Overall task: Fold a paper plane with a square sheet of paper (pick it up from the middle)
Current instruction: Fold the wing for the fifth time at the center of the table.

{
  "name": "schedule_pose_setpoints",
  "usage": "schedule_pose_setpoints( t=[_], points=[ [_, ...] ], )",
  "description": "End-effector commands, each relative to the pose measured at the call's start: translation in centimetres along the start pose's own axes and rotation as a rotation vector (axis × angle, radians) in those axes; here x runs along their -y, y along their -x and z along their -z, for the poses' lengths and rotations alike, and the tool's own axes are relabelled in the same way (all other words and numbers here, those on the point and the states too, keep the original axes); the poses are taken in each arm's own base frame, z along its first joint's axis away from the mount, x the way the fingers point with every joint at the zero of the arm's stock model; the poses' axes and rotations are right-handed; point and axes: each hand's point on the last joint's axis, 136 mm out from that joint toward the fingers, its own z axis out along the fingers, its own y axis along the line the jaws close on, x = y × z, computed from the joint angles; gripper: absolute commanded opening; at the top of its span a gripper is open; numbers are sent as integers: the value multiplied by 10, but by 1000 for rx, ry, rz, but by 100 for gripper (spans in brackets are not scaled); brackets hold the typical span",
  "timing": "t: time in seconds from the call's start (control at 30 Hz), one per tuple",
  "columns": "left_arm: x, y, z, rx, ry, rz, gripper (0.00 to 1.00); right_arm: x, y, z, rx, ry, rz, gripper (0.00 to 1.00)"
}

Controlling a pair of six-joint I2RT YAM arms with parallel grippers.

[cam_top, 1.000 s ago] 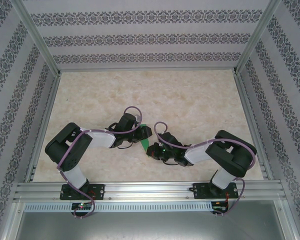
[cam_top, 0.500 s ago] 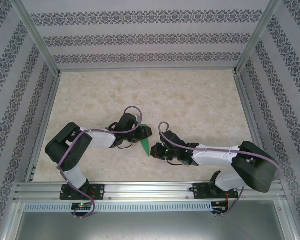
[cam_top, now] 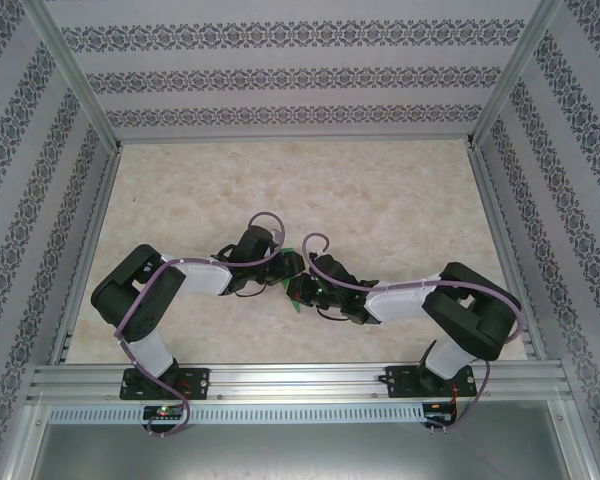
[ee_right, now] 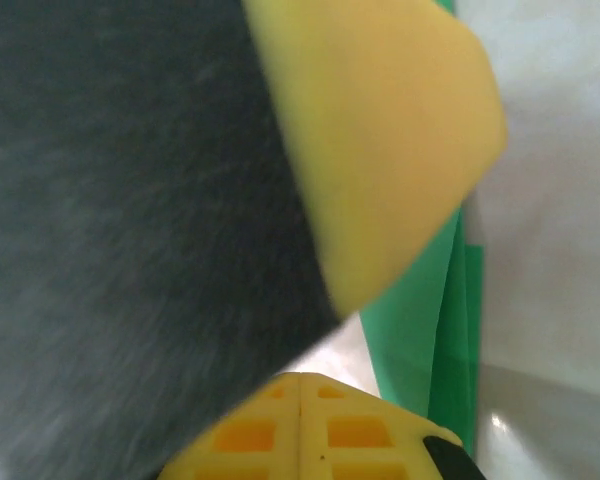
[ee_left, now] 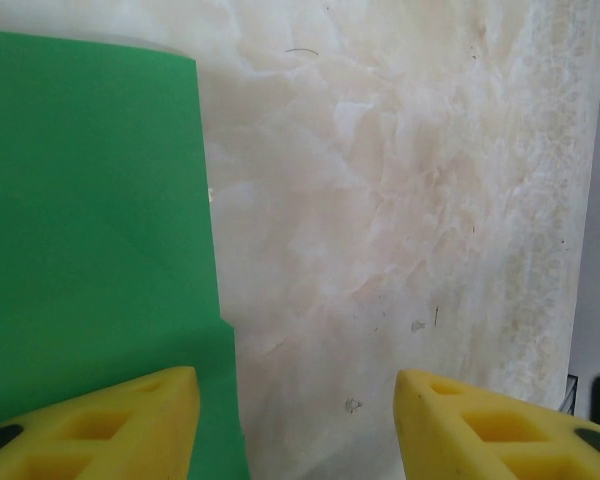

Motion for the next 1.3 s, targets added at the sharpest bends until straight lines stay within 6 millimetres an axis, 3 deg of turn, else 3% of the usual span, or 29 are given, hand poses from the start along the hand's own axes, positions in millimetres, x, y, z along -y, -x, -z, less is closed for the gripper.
schedule_pose_setpoints(
  t=[0.0, 0.23, 0.33, 0.5, 0.6, 0.7, 0.83, 1.0, 1.27],
  points=[
    [-31, -11, -4, -49, 98, 28, 55, 3, 7, -12, 22, -1, -25, 4],
    [-25, -9, -2, -43, 77, 18, 55, 52, -19, -19, -31, -122, -65, 0],
    [-9, -1, 6, -17, 45, -17, 57, 67, -27, -15, -55, -168, -76, 0],
    [34, 23, 26, 7, -70, -124, 62, 83, -34, -10, -79, -231, -83, 0],
    [45, 41, 46, 57, -87, -154, 64, 86, -36, -11, -97, -235, -78, 0],
    [47, 48, 62, 85, -92, -165, 64, 87, -38, -13, -114, -234, -72, 0],
    [39, 39, 70, 86, -82, -172, 60, 86, -38, -14, -132, -231, -64, 0],
    [30, 19, 58, 37, -166, -142, 47, 85, -37, -19, -141, -231, -65, 0],
    [11, 26, 35, 42, -117, -92, 29, 88, -40, -21, -154, -241, -65, 0]
  ],
)
